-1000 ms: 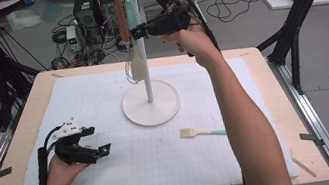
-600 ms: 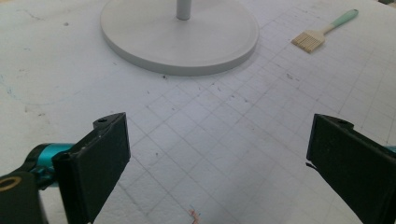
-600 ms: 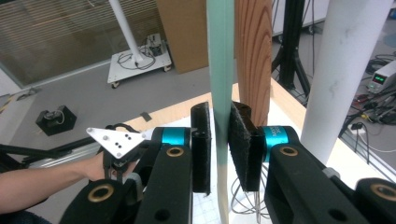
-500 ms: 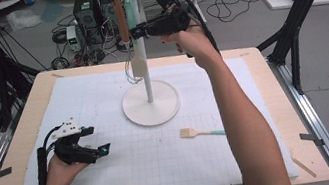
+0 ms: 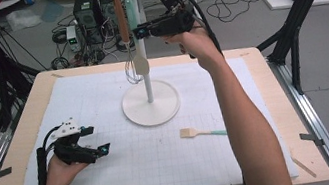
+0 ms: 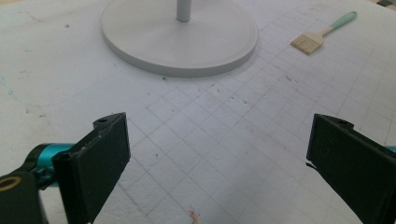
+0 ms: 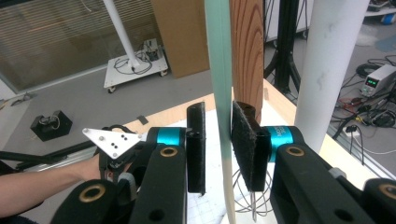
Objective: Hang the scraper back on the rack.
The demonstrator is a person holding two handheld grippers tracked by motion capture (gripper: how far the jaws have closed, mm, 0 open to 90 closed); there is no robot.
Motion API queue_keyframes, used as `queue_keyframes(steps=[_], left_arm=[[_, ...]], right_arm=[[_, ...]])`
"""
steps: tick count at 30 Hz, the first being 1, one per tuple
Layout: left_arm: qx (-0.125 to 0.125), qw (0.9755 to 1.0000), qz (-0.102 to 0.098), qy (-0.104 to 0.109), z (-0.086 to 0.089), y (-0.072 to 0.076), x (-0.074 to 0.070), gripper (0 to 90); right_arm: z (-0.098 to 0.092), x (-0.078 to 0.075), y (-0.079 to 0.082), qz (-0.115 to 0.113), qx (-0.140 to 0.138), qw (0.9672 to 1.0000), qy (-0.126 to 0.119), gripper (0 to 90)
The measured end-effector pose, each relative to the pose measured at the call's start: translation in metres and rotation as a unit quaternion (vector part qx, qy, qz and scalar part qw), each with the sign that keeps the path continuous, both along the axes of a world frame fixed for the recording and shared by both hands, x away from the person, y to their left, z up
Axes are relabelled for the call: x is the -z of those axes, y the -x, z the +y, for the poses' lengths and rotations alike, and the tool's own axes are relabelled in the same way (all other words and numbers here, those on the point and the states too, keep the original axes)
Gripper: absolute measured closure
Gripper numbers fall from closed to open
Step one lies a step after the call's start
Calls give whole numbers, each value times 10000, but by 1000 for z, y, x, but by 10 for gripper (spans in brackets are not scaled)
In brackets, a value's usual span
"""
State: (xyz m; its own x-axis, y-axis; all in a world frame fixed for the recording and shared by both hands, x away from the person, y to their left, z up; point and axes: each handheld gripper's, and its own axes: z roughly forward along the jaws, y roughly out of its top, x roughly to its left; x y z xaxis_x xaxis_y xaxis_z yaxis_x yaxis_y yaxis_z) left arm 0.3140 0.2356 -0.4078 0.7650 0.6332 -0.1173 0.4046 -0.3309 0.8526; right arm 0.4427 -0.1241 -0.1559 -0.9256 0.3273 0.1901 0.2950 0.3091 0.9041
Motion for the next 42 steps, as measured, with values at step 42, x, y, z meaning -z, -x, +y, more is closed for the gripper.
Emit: queue_keyframes(steps=[42], left_arm=[[-10,10000,-74,66,4,0,-3,66]], right_arm=[[-29,-22,24,-321,-18,9995,-19,890]])
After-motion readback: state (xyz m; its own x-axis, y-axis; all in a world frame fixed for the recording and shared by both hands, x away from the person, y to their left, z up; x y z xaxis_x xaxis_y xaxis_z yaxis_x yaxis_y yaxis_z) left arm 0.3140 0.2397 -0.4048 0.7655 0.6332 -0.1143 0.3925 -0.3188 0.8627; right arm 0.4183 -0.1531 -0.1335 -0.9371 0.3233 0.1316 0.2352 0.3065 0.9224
